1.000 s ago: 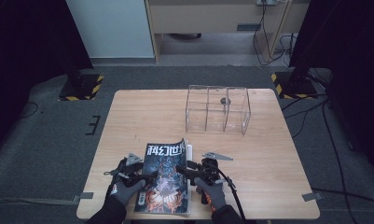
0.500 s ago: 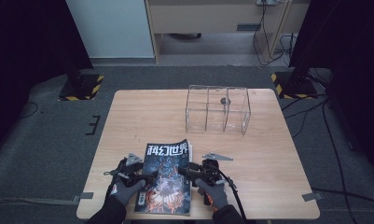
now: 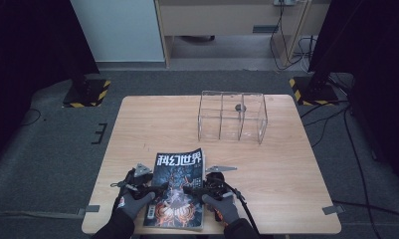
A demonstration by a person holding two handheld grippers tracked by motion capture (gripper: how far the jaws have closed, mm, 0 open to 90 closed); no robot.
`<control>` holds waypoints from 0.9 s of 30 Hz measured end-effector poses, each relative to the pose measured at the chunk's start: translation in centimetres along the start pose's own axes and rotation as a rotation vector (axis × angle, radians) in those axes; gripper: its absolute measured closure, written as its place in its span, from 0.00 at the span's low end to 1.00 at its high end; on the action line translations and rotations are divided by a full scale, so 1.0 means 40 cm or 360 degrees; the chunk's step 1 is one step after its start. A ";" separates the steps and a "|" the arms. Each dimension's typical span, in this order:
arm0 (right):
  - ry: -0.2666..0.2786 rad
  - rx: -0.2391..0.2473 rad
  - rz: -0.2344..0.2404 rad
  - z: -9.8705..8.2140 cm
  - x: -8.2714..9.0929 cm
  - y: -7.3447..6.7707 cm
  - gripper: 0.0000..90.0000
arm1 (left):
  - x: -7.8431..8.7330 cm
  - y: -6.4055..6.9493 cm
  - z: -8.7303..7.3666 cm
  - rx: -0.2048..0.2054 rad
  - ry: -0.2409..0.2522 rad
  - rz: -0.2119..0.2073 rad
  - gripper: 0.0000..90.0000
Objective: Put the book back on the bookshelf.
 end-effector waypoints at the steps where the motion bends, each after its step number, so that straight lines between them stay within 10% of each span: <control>1: -0.0007 0.0012 -0.0007 0.002 -0.003 0.000 0.36 | 0.000 0.000 0.000 -0.0001 0.0001 0.0000 0.23; 27: -0.0128 0.0243 -0.0171 0.033 -0.040 0.008 0.71 | 0.006 -0.012 0.002 0.0037 0.0007 -0.0050 0.25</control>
Point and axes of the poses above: each handheld gripper's, and its own axes: x roughly backward along the jaws, z roughly out of its top, y roughly to its right, the point moved 6 cm from there along -x, roughly forward along the jaws, and after that the axes turned 3 degrees about z, right-handed, at the moved point
